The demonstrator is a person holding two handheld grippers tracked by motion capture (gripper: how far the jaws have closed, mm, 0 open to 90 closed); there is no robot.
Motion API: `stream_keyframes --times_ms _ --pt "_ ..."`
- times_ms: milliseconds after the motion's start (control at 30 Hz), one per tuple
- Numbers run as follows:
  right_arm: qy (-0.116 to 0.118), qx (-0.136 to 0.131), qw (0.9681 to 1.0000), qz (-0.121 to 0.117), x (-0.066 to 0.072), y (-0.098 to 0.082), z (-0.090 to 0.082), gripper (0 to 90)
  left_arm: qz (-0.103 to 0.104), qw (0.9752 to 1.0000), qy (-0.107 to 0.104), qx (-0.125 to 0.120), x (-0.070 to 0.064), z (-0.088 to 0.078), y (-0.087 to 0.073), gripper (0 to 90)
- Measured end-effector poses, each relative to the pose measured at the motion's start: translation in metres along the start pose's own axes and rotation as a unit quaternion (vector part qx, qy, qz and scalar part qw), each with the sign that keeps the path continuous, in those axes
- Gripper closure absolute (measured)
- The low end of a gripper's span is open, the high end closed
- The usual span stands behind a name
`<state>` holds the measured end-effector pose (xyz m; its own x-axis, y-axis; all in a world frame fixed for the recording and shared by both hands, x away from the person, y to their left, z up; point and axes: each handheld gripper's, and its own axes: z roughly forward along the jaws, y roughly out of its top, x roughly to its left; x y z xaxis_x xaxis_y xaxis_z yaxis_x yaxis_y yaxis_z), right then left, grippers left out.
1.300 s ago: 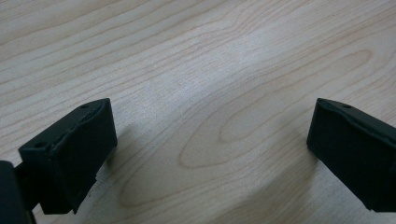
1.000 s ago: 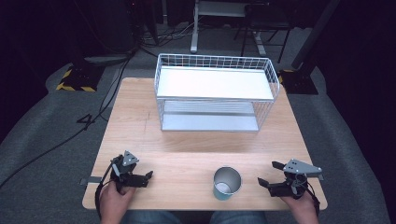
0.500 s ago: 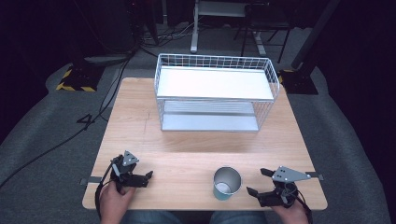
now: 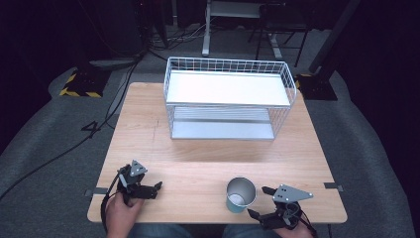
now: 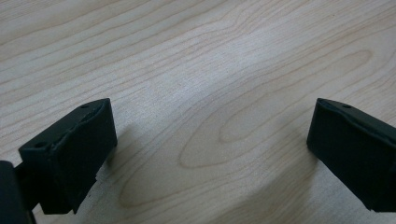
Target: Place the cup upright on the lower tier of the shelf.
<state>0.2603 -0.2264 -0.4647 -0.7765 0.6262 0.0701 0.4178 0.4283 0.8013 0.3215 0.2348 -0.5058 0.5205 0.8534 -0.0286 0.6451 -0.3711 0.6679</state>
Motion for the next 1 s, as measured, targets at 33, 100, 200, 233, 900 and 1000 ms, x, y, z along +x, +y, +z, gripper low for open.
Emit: stream_keyframes --times_ms 33,100,200,233,900,1000 --pt "-0.001 -0.001 1.0000 0.007 0.001 0.000 0.001 10.0 0.000 1.0000 0.000 0.000 0.000 0.000 0.000 2.0" --pt "-0.002 -0.003 0.9999 0.016 0.003 0.001 0.004 10.0 0.000 1.0000 0.000 0.000 0.000 0.000 0.000 1.9" --pt "0.009 -0.008 0.9997 0.021 0.006 0.002 0.008 10.8 0.000 1.0000 0.000 0.000 0.000 0.000 0.000 2.0" --pt "0.010 -0.009 0.9997 0.021 0.007 0.002 0.009 10.9 0.000 1.0000 0.000 0.000 0.000 0.000 0.000 2.0" --pt "-0.001 -0.019 0.9995 0.024 0.025 0.006 0.041 11.1 0.000 1.0000 0.000 0.000 0.000 0.000 0.000 2.0" --pt "-0.004 -0.024 0.9994 0.026 0.023 0.004 0.046 11.2 0.000 1.0000 0.000 0.000 0.000 0.000 0.000 1.9"
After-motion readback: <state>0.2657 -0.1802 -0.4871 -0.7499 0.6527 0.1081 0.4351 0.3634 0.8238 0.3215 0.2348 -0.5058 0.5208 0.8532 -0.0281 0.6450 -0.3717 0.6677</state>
